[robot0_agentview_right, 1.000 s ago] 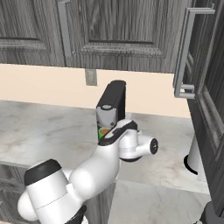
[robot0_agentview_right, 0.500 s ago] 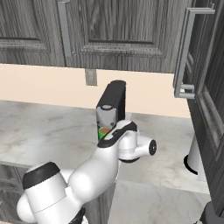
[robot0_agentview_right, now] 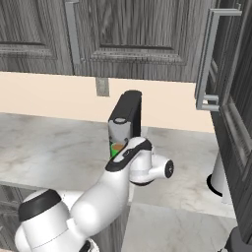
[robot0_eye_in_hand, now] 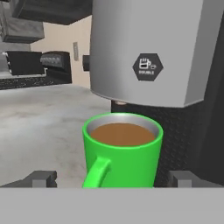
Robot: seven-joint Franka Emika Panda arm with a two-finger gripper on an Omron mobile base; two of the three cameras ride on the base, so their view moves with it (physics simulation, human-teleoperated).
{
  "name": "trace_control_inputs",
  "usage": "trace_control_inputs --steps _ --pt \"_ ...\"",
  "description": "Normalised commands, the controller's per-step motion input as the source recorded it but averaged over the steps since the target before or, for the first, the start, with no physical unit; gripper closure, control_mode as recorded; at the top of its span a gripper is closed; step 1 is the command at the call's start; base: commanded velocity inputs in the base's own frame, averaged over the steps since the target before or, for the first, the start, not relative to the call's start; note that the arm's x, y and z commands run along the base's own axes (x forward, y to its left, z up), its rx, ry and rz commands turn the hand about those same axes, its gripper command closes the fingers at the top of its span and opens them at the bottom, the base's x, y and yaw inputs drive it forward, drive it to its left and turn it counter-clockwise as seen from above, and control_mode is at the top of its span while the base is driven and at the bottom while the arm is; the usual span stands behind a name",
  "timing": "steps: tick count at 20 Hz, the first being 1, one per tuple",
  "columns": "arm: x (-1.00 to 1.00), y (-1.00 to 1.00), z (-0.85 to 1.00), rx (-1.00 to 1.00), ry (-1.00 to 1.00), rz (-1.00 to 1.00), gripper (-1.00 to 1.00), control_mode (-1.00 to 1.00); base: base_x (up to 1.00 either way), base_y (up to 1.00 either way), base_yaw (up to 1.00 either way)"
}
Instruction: Pick up the brewed coffee from the coffee machine and place it next to the breakfast plate on the dining counter.
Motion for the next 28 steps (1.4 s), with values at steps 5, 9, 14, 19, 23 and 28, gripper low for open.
trace_control_inputs --steps 5,9,14,19,23,28 --pt "0.01 0.17 -0.01 0.00 0.01 -0.03 -1.00 -1.00 0.00 0.00 0.00" --pt "0.00 0.00 -0.13 0.00 0.00 -0.03 -1.00 -1.00 0.00 0.00 0.00" --pt "0.05 0.00 -0.16 0.00 0.00 -0.01 -1.00 -1.00 0.00 0.00 0.00" --pt "0.18 0.00 -0.02 0.00 0.00 -0.02 1.00 -1.00 0.00 0.00 0.00" --pt "0.11 0.00 0.00 0.00 0.00 0.00 1.00 -1.00 0.00 0.00 0.00" --pt "-0.12 0.00 0.00 0.00 0.00 0.00 1.00 -1.00 0.00 0.00 0.00"
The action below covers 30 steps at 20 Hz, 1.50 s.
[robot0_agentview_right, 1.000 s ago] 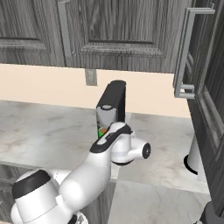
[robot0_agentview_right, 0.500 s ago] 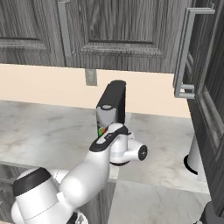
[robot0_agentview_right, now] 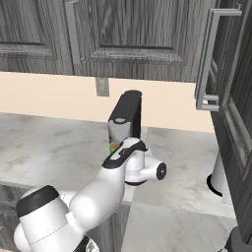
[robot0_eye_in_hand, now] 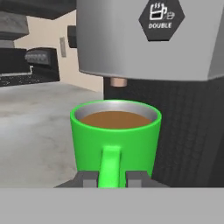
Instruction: Pick up the brewed coffee from the coffee machine and place it next to the breakfast plate on the dining counter.
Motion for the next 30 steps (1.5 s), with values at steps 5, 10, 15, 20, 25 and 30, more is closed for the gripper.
trace_control_inputs --steps 5,10,15,20,25,30 --pt "-0.47 -0.01 0.01 0.00 0.00 0.00 1.00 -1.00 0.00 0.00 0.00" --pt "-0.66 0.00 0.16 0.00 0.00 0.05 1.00 -1.00 0.00 0.00 0.00" --pt "-0.54 0.05 0.51 0.04 -0.02 0.10 1.00 -1.00 0.00 0.00 0.00" --pt "-0.35 0.26 0.57 0.09 0.00 0.15 1.00 -1.00 0.00 0.00 0.00" --pt "-0.66 0.25 0.77 0.04 -0.05 0.13 1.00 -1.00 0.00 0.00 0.00" --pt "-0.77 0.17 0.63 -0.01 -0.02 0.07 1.00 -1.00 0.00 0.00 0.00"
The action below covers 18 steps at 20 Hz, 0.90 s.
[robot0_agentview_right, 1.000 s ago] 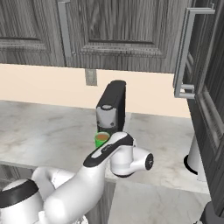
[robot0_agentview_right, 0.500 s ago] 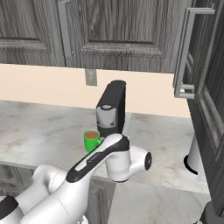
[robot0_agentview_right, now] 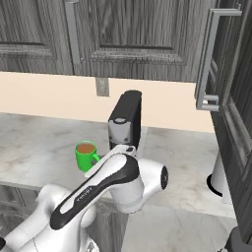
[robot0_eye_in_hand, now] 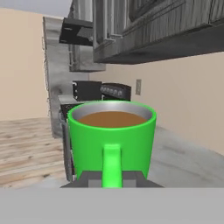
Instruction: Pick up the brewed coffee from the coffee machine and place it next to the breakfast plate on the dining counter.
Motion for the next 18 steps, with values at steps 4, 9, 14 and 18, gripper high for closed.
trace_control_inputs --steps 4,9,14,18 --pt "-0.38 0.30 0.24 -0.07 0.01 0.01 1.00 -1.00 0.00 0.00 0.00" --pt "0.01 0.01 0.12 0.00 0.01 0.02 1.00 -1.00 0.00 0.00 0.00" --pt "0.09 0.00 0.00 0.00 0.05 0.00 1.00 -1.00 0.00 0.00 0.00" --pt "0.00 0.03 0.00 0.00 0.04 0.00 1.00 1.00 -0.01 0.00 0.00"
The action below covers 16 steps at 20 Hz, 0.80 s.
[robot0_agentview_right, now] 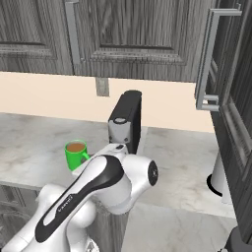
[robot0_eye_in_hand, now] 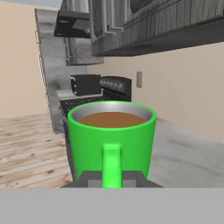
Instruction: Pick up the brewed coffee from the coffee machine and place it next to the breakfast plate on the dining counter.
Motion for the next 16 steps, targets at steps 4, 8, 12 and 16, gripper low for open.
trace_control_inputs --steps 4,8,12,16 --pt "0.00 0.00 0.00 0.00 0.00 0.00 1.00 1.00 -0.46 0.10 0.09" --pt "0.00 0.00 0.00 0.00 0.00 0.00 1.00 1.00 -0.86 0.45 0.36" --pt "0.00 0.00 0.00 0.00 0.00 0.00 1.00 1.00 -0.69 0.85 0.71" --pt "0.00 0.00 0.00 0.00 0.00 0.00 1.00 1.00 -0.27 0.66 0.93"
